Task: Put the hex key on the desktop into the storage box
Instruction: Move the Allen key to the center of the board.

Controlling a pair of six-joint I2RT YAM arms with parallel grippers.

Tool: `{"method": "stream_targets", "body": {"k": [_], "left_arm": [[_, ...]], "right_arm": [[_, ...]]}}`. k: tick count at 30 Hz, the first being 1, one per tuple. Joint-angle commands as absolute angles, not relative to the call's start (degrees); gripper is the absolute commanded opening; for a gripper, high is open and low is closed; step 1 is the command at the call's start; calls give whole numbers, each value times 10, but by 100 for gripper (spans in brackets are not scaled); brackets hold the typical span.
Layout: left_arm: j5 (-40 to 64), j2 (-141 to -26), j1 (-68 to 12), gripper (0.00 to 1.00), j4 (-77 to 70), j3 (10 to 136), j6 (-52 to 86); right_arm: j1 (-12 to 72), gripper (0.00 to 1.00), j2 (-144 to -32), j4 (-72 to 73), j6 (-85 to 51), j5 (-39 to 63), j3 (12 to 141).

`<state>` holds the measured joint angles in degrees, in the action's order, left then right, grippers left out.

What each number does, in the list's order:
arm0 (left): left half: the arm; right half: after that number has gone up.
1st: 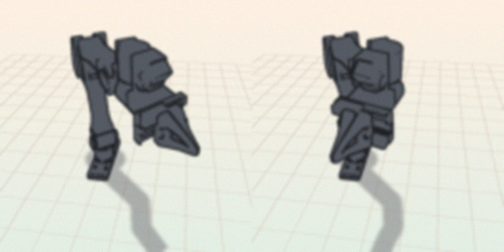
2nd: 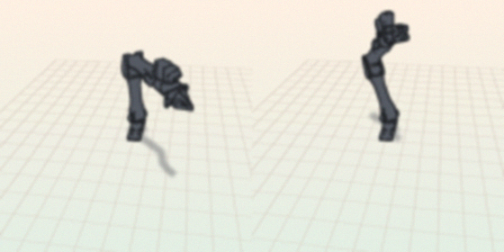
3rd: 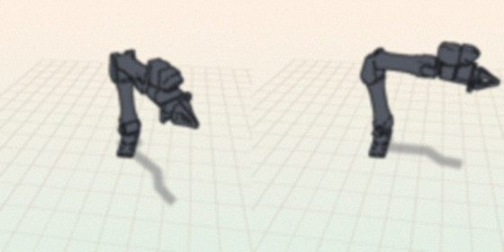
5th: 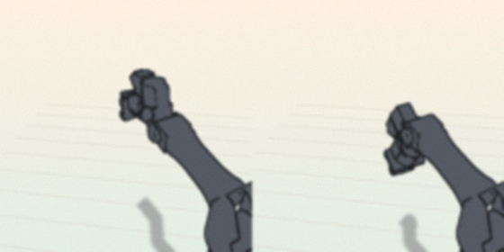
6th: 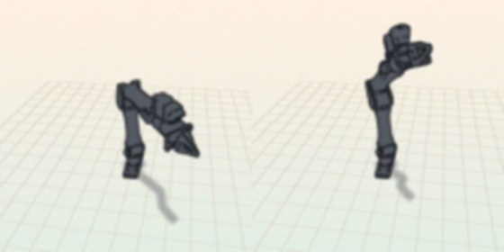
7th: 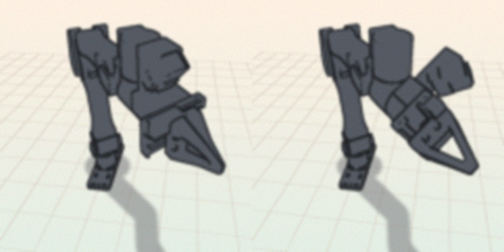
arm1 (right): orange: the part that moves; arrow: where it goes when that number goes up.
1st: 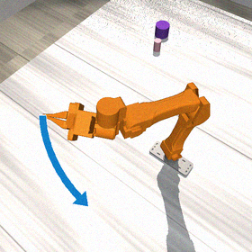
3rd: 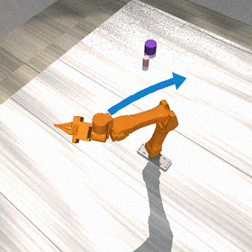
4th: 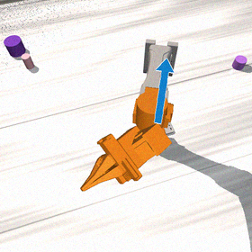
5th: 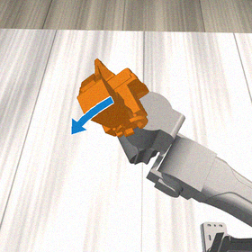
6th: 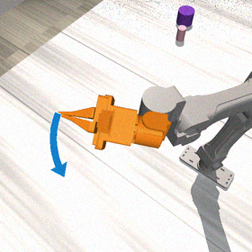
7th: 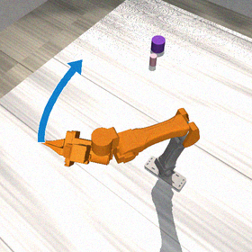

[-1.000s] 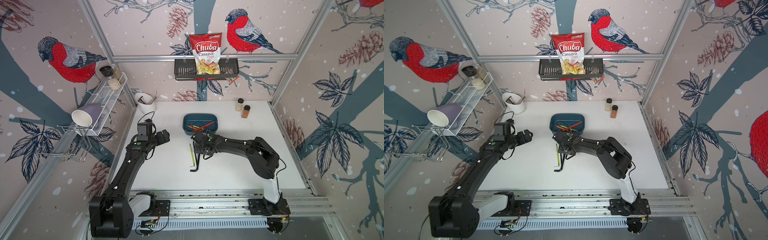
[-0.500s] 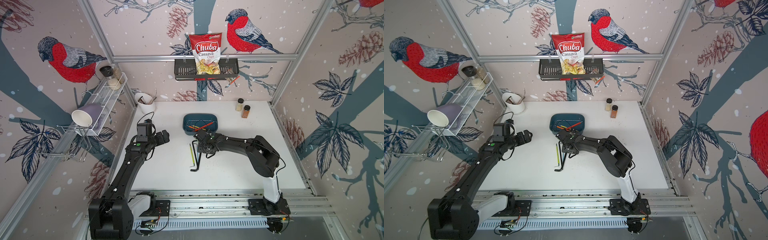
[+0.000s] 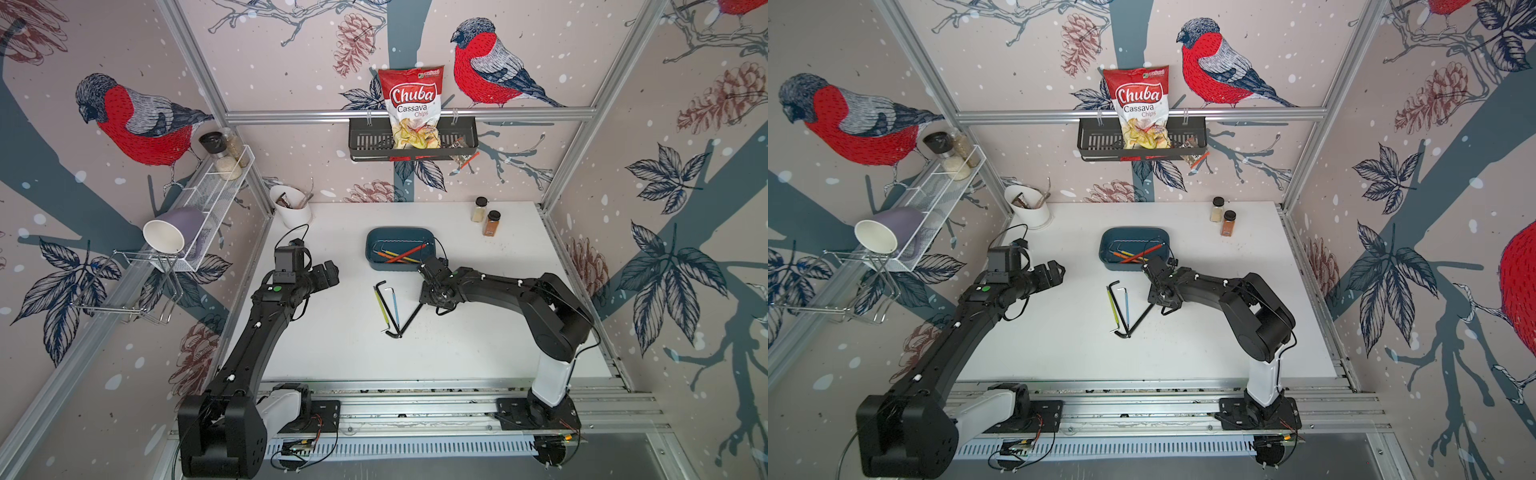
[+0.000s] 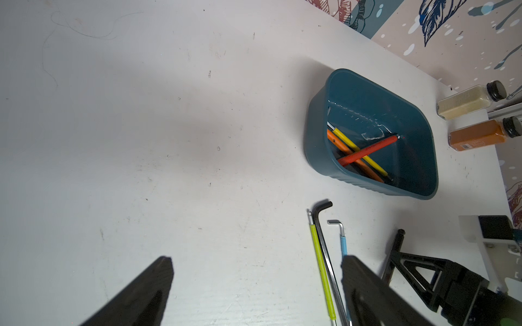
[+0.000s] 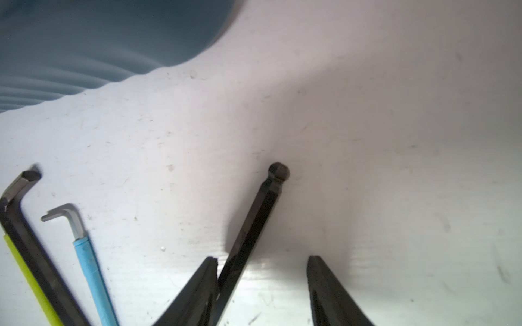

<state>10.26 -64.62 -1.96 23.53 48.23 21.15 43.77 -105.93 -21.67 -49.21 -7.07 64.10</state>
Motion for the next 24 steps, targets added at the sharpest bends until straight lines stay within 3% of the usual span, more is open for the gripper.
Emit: {"method": "stream_targets", "body": {"k": [1,7,16,21,24], "left_arm": [[98,-648,-18,96,238,482,211],[98,-650,-18,96,238,482,212],[106,-646,-18,96,237,479,209],[107,-647,-18,96,236,478,209],[106,-649,-18,96,238,478,209]], "right_arm": [[422,56,-1042,-244,-486,-61,620],[433,58,-1035,-232,-499,-43,622],[482,59,-1110,-232,-543,-31,659],[483,53,-1147,-233,-546,-27,682],[470,41,-1156,-226,-534,-14,681]]}}
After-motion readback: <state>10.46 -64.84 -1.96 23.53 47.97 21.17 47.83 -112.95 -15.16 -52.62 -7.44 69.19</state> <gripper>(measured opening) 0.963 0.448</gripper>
